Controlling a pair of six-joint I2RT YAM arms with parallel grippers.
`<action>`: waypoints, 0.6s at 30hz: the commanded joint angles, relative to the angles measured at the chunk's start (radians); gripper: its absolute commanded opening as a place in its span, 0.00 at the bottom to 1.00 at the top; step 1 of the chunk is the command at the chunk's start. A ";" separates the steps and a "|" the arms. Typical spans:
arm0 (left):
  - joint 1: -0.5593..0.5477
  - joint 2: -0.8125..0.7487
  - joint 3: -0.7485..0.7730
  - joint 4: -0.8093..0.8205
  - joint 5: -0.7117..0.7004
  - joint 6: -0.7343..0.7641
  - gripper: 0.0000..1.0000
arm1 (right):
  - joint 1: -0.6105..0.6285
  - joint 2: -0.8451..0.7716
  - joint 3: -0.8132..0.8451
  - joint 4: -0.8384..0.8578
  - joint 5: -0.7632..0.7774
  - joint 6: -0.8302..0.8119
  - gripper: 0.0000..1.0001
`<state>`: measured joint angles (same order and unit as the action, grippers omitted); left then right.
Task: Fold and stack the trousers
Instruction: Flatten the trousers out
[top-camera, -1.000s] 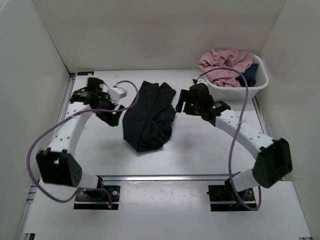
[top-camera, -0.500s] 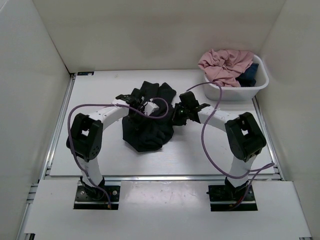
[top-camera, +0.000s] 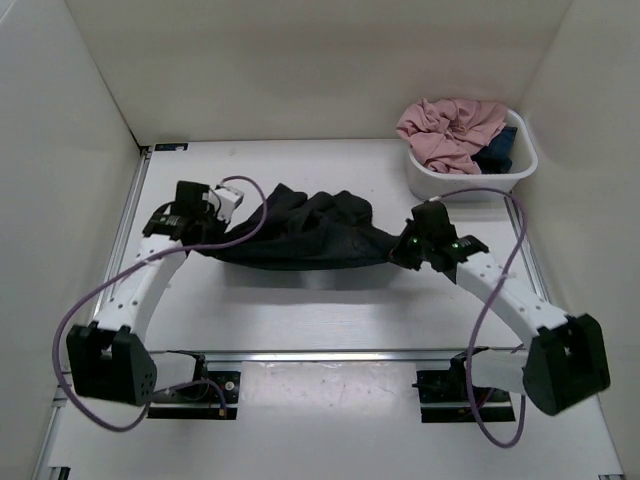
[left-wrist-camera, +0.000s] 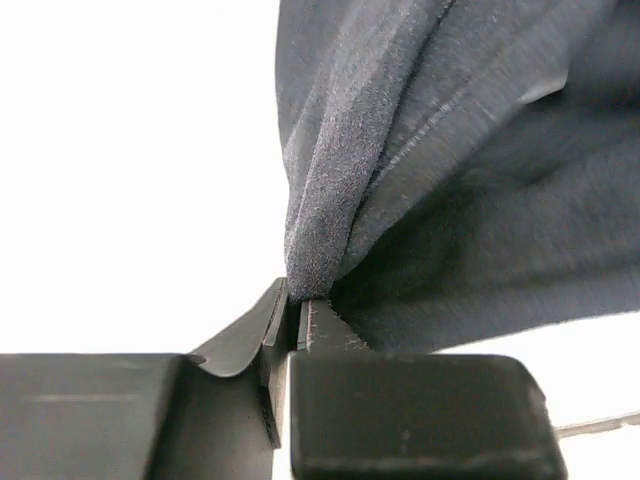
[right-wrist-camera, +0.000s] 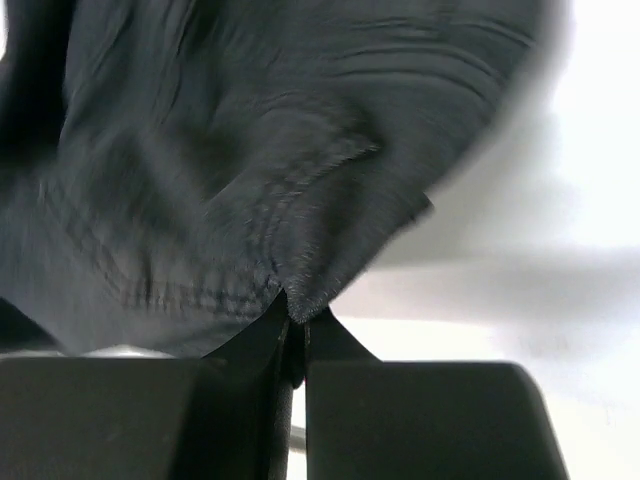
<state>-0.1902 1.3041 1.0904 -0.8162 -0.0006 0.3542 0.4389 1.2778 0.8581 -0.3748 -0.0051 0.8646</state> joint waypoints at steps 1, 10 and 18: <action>0.078 -0.126 -0.093 -0.081 -0.099 0.045 0.14 | -0.003 -0.104 -0.112 -0.208 0.122 0.030 0.00; 0.153 -0.321 -0.377 -0.210 -0.125 0.117 0.23 | -0.003 -0.397 -0.395 -0.366 0.091 0.186 0.07; 0.186 -0.364 -0.341 -0.251 -0.144 0.172 0.70 | -0.003 -0.494 -0.288 -0.556 0.237 0.148 0.71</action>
<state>-0.0151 0.9539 0.7021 -1.0447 -0.0959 0.4870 0.4381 0.7902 0.4911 -0.8356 0.1032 1.0344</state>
